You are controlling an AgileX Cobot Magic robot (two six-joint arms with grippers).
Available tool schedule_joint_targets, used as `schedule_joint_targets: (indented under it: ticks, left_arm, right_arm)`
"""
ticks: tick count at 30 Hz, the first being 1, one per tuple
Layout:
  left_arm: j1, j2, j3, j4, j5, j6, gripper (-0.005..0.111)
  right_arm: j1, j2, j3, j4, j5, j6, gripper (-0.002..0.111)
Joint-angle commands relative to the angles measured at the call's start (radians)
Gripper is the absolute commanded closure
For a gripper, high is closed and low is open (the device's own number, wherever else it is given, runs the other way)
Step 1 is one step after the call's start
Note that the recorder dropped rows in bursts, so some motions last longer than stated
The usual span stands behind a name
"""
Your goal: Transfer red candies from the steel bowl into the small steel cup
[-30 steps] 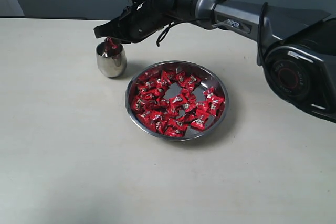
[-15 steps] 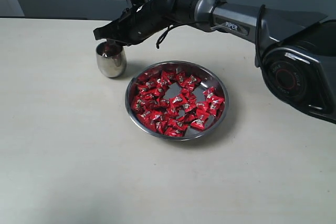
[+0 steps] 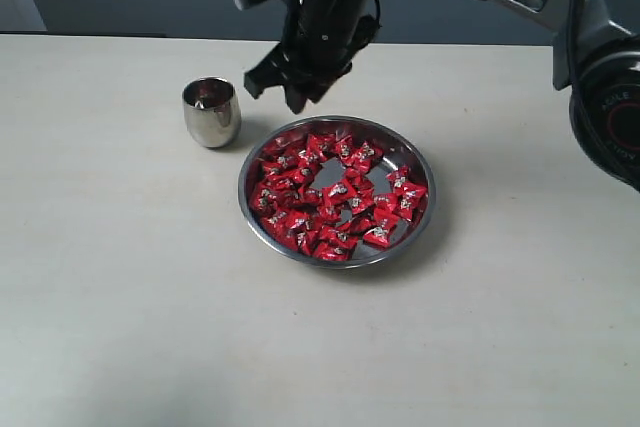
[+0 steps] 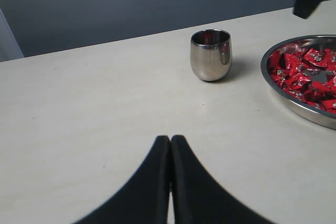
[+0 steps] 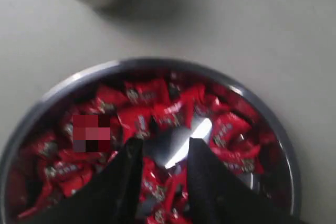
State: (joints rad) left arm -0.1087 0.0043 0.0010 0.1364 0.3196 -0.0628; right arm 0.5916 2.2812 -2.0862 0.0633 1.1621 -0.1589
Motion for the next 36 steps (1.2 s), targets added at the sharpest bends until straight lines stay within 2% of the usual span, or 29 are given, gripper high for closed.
schedule_joint_targets:
  ticks: [1, 11, 18, 23, 36]
  left_arm:
    - [-0.003, -0.004, -0.001, -0.001, -0.009, -0.005, 0.106]
    - [-0.003, -0.004, -0.001, -0.001, -0.009, -0.005, 0.106]
    - [-0.003, -0.004, -0.001, -0.001, -0.009, -0.005, 0.106]
    - [-0.003, -0.004, -0.001, -0.001, -0.009, -0.005, 0.106]
    - [-0.003, -0.004, -0.001, -0.001, -0.009, -0.005, 0.106]
  right_arm:
    - [-0.005, 0.023, 0.008, -0.054, 0.059, 0.028, 0.078]
    - [-0.003, 0.082, 0.031, 0.038, 0.059, 0.038, 0.078]
    - [-0.003, 0.082, 0.042, 0.017, 0.059, 0.038, 0.078]
    - [-0.003, 0.106, 0.042, 0.074, -0.006, 0.027, 0.078]
    - [-0.003, 0.154, 0.042, -0.004, -0.100, 0.025, 0.078]
